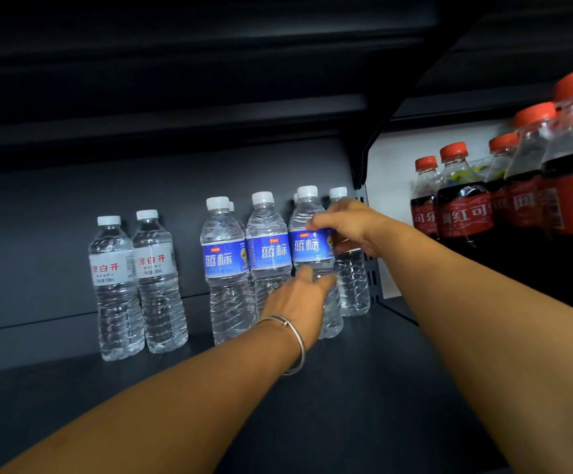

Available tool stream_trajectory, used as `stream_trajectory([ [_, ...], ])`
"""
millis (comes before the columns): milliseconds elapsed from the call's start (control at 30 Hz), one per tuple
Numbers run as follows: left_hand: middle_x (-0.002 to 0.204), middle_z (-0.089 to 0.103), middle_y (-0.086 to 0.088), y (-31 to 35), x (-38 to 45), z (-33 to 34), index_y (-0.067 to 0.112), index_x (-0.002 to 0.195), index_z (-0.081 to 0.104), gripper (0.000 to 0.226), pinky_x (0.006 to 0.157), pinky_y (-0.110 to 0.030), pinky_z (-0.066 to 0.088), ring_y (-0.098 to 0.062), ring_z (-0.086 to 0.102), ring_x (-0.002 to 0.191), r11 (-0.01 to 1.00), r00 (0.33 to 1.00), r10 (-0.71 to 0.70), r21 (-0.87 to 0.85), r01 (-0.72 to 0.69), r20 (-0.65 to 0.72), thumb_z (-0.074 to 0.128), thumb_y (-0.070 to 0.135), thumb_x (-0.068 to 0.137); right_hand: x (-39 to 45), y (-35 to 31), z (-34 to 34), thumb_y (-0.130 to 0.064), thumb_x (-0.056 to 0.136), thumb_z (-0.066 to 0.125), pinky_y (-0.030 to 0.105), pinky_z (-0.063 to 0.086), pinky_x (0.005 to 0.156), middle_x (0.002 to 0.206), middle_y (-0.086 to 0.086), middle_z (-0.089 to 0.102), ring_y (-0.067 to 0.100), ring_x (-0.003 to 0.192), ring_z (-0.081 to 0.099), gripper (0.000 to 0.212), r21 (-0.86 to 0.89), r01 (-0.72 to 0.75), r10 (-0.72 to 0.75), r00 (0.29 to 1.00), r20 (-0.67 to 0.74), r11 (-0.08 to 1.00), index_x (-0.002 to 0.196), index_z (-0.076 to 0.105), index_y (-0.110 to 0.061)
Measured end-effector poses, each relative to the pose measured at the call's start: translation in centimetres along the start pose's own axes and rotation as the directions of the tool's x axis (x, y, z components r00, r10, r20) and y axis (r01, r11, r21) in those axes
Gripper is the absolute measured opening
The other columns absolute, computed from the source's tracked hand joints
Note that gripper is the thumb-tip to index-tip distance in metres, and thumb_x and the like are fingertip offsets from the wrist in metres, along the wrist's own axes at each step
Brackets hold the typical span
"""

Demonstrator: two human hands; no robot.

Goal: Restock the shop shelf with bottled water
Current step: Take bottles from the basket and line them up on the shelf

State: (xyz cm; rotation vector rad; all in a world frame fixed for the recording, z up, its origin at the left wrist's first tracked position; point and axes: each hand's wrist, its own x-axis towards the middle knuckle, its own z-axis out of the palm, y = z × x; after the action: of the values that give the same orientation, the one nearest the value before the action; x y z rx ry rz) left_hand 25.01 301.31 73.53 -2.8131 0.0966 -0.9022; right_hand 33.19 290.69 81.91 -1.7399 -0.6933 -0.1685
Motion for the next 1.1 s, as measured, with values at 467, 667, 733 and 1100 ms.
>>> stream_trajectory([
  [467, 0.121, 0.036, -0.01, 0.3, 0.1, 0.0, 0.023, 0.142, 0.029, 0.069, 0.085, -0.038, 0.042, -0.032, 0.044, 0.112, 0.999, 0.997, 0.037, 0.016, -0.039, 0.066, 0.054, 0.0, 0.082, -0.1, 0.0, 0.3, -0.02, 0.076, 0.077, 0.027, 0.051, 0.056, 0.074, 0.004, 0.061, 0.014, 0.064, 0.06, 0.032, 0.05, 0.001, 0.001, 0.999, -0.034, 0.999, 0.079, 0.046, -0.014],
  [667, 0.121, 0.037, -0.011, 0.4, 0.1, 0.0, 0.023, 0.141, 0.032, 0.065, 0.089, -0.037, 0.043, -0.031, 0.044, 0.113, 0.999, 0.996, 0.039, -0.014, -0.038, 0.081, 0.056, 0.005, 0.084, -0.2, 0.4, 0.6, -0.025, 0.074, 0.078, 0.032, 0.056, 0.066, 0.101, 0.012, 0.067, 0.019, 0.081, 0.067, 0.048, 0.061, -0.016, 0.019, 0.999, -0.04, 0.998, 0.109, 0.05, -0.008],
  [733, 0.12, 0.039, -0.011, 0.4, 0.2, 0.0, 0.024, 0.14, 0.035, 0.064, 0.091, -0.036, 0.044, -0.031, 0.046, 0.112, 0.999, 0.995, 0.032, -0.041, -0.029, 0.089, 0.059, 0.007, 0.084, -0.6, 0.5, 0.8, -0.029, 0.076, 0.077, 0.041, 0.055, 0.085, 0.112, 0.013, 0.065, 0.025, 0.097, 0.065, 0.059, 0.036, -0.017, 0.019, 0.999, -0.048, 0.999, 0.123, 0.049, -0.005],
  [1100, 0.113, 0.059, -0.017, 1.7, -3.8, -7.0, 0.007, 0.1, 0.063, 0.015, 0.088, -0.026, 0.043, -0.025, 0.056, 0.105, 0.953, 0.98, -0.068, -0.279, 0.119, 0.186, 0.058, 0.011, 0.087, -11.2, -2.5, -0.8, -0.026, 0.091, 0.059, 0.029, 0.035, 0.1, 0.137, 0.011, 0.051, 0.026, 0.125, 0.046, 0.051, -0.73, 0.073, -0.128, 0.992, -0.02, 0.68, 0.139, 0.045, -0.015],
])
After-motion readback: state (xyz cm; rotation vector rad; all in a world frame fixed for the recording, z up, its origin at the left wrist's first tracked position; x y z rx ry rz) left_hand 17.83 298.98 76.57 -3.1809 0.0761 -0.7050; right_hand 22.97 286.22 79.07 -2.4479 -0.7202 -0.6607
